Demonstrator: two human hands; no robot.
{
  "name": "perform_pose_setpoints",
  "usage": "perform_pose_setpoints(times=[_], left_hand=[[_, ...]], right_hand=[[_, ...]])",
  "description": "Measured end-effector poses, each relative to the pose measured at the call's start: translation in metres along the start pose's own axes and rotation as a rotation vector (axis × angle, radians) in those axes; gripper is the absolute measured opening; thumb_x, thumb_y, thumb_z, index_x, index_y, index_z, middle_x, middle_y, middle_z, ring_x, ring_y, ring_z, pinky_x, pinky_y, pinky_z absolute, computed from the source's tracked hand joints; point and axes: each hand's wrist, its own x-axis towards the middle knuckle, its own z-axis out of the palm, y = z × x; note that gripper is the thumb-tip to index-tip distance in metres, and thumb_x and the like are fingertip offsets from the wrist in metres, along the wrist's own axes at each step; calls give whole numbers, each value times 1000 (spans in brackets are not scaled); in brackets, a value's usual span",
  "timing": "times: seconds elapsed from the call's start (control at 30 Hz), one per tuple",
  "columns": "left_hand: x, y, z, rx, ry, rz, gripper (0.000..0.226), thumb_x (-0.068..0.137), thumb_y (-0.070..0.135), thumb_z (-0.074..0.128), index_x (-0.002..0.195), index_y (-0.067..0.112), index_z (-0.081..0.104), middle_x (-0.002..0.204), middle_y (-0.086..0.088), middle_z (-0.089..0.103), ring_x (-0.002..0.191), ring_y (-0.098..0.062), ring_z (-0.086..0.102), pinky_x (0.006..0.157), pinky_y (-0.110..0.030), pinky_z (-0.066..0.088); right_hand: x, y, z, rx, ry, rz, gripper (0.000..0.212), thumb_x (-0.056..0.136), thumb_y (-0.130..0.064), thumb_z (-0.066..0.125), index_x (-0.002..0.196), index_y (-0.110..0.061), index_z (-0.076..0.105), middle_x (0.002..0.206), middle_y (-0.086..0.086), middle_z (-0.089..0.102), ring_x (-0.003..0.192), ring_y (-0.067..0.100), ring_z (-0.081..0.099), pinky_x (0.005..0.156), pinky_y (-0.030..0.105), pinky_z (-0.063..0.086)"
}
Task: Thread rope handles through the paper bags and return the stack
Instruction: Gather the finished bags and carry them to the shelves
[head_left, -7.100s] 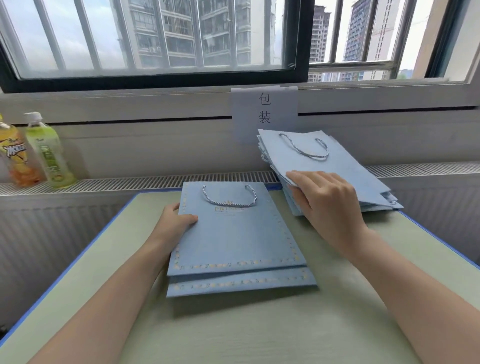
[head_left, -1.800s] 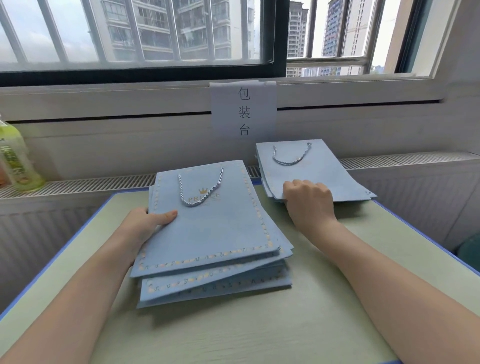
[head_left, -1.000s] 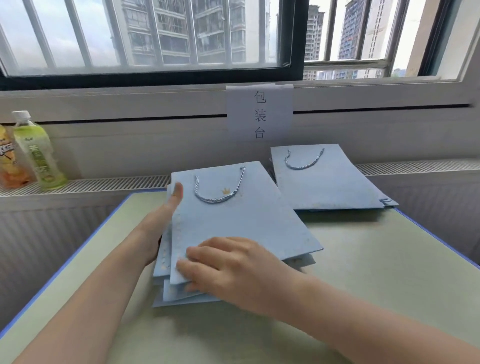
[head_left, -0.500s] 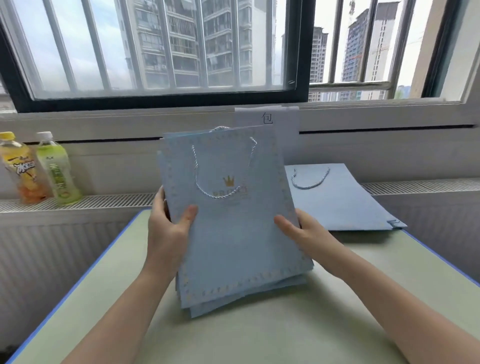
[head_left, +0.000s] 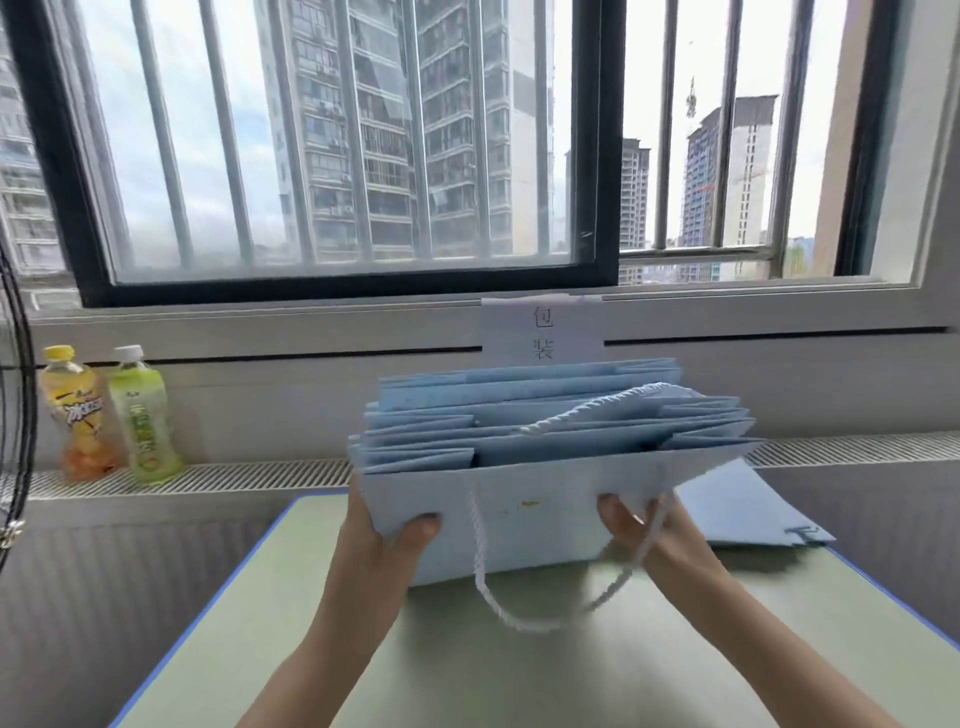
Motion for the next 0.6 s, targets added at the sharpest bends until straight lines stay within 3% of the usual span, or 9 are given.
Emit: perform_pose_setpoints(times=[0.07, 0.13, 0.2, 0.3, 0.43, 0.53, 0.6], left_hand=[[2, 2, -1, -6, 78, 28, 75, 58, 46, 55, 117, 1, 55, 103, -2, 67, 88, -1, 61, 72, -9, 47], [7, 4, -1, -24, 139, 25, 76, 57, 52, 54, 113, 0, 56, 97, -1, 66, 81, -2, 62, 66, -11, 49], [13, 2, 0, -58, 128, -15, 76, 55, 51, 56, 114, 3, 56, 96, 3, 66, 80, -2, 63, 64, -12, 49], [14, -7, -3, -53, 18, -106, 79, 48, 43, 67, 119, 11, 53, 104, 2, 66, 92, -10, 64, 70, -15, 51], [6, -17, -6, -46, -121, -253, 84, 50, 36, 79, 127, 22, 47, 118, -2, 63, 110, -19, 61, 88, -39, 53], [6, -25, -9, -11, -109, -308, 81, 45, 35, 83, 119, 34, 49, 118, -4, 60, 111, -23, 59, 88, -48, 53], [5, -29, -10, 19, -85, -324, 75, 42, 37, 83, 109, 43, 50, 119, -5, 56, 112, -24, 57, 87, -48, 53]], right_hand=[[2, -7, 4, 0, 41, -106, 62, 66, -64, 65, 114, -26, 60, 106, -13, 66, 105, 7, 59, 84, 20, 48], [4, -12, 8, 23, 79, -180, 78, 67, -71, 62, 119, -15, 52, 104, -11, 65, 100, 8, 61, 80, 20, 49], [6, -14, 9, 8, 75, -172, 83, 67, -73, 62, 122, -11, 49, 111, 0, 63, 104, 13, 60, 83, 28, 51], [4, -13, 5, -38, -51, -88, 73, 69, -70, 62, 126, -25, 51, 125, 5, 55, 116, 14, 56, 92, 31, 50], [4, -15, 2, 28, -94, -2, 60, 69, -53, 67, 122, -29, 52, 122, 3, 58, 111, 11, 58, 85, 28, 52], [4, -14, 0, 25, -106, 19, 64, 69, -50, 68, 125, -27, 50, 125, 4, 55, 112, 13, 58, 86, 30, 52], [4, -16, -2, -1, -122, 44, 75, 65, -63, 69, 127, -26, 49, 126, 3, 55, 114, 13, 57, 88, 31, 52]])
